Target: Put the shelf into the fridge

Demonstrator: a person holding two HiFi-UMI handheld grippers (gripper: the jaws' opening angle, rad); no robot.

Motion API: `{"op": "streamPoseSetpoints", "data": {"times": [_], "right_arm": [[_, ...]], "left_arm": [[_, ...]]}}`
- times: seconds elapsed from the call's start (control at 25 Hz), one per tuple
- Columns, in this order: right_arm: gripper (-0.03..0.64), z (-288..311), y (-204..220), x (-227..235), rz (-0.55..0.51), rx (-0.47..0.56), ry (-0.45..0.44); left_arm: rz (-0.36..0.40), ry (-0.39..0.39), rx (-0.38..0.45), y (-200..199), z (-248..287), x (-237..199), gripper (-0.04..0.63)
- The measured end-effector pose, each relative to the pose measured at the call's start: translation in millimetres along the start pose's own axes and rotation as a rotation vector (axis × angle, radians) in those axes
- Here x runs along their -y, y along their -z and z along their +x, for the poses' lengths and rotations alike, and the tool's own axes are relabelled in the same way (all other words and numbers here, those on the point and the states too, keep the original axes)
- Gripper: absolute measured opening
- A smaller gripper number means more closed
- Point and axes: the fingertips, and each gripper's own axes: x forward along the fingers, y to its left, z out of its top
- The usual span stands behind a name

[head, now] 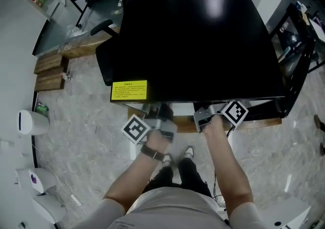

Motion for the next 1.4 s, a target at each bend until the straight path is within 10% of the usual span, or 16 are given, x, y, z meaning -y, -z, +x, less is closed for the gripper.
{"op": "streamPoseSetpoints", "data": {"times": [0.72, 1.4], "right_arm": [[0.048, -53, 19, -7, -0.042, 0.005, 0.040], [0.030, -123, 54, -57, -0.254, -0.043, 0.029]], "left_arm": [[0.104, -0.056, -0.162, 39, -46, 2, 0.037], [0.755, 0.034, -0.465, 107, -77, 83, 0.006]]}}
